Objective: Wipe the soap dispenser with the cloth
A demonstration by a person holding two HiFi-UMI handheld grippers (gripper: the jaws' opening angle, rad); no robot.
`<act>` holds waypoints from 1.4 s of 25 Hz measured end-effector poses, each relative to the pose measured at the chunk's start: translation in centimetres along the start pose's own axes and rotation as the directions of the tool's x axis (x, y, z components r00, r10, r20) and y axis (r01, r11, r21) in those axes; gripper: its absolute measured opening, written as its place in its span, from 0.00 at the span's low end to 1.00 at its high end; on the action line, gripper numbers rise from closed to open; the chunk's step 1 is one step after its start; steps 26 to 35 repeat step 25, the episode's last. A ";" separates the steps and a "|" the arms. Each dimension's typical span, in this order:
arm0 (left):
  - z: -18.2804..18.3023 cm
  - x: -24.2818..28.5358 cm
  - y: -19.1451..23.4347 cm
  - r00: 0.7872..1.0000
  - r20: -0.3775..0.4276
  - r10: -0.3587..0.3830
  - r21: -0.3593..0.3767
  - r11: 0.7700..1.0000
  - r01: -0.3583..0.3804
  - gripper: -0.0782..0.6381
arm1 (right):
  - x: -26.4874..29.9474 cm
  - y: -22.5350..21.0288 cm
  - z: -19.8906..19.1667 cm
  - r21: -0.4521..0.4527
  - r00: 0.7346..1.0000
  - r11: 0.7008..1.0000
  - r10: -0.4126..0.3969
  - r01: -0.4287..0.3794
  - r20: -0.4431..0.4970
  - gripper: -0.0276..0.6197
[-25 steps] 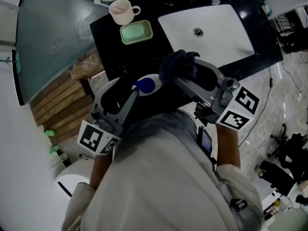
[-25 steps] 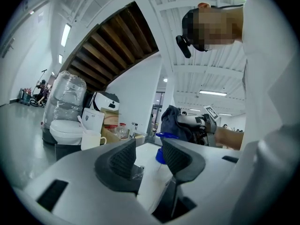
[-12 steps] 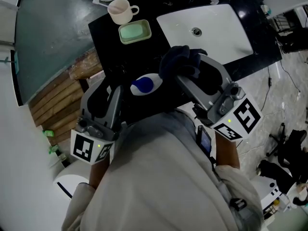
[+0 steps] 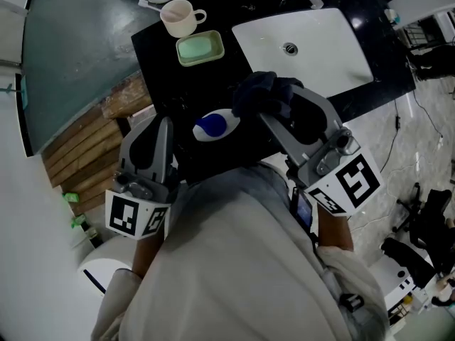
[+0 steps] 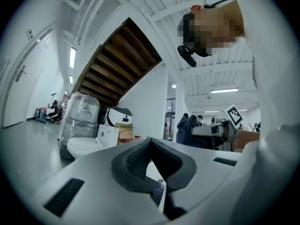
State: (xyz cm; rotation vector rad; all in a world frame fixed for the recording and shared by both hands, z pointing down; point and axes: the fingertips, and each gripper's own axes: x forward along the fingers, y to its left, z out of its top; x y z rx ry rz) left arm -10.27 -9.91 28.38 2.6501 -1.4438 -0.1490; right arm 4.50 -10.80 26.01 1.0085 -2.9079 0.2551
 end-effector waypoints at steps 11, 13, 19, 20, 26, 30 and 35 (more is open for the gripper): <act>-1.3 0.4 0.4 0.999 -0.043 0.010 -0.025 1.000 -0.011 0.12 | 0.0 0.4 0.0 -0.022 1.000 1.000 -0.006 0.006 -0.001 0.24; -1.5 0.3 0.5 0.999 -0.049 0.007 -0.030 1.000 -0.009 0.12 | 0.0 0.2 0.0 -0.009 1.000 1.000 -0.014 0.014 0.002 0.24; -1.9 0.0 0.6 0.998 -0.065 0.002 -0.030 1.000 -0.003 0.12 | -0.2 -0.3 0.2 0.011 1.000 1.000 -0.029 0.029 0.006 0.24; -1.9 0.0 0.6 0.998 -0.067 0.001 -0.029 1.000 -0.003 0.12 | -0.2 -0.3 0.2 0.011 1.000 1.000 -0.029 0.029 0.006 0.24; -2.1 -0.4 0.9 0.997 -0.075 0.002 -0.026 1.000 -0.004 0.12 | -0.1 -0.2 0.2 0.007 1.000 1.000 -0.025 0.025 0.008 0.24; -2.1 -0.4 0.9 0.997 -0.075 0.002 -0.026 1.000 -0.004 0.12 | -0.1 -0.2 0.2 0.007 1.000 1.000 -0.025 0.025 0.008 0.24; -2.1 -0.4 0.9 0.997 -0.075 0.002 -0.026 1.000 -0.004 0.12 | -0.1 -0.2 0.2 0.007 1.000 1.000 -0.025 0.025 0.008 0.24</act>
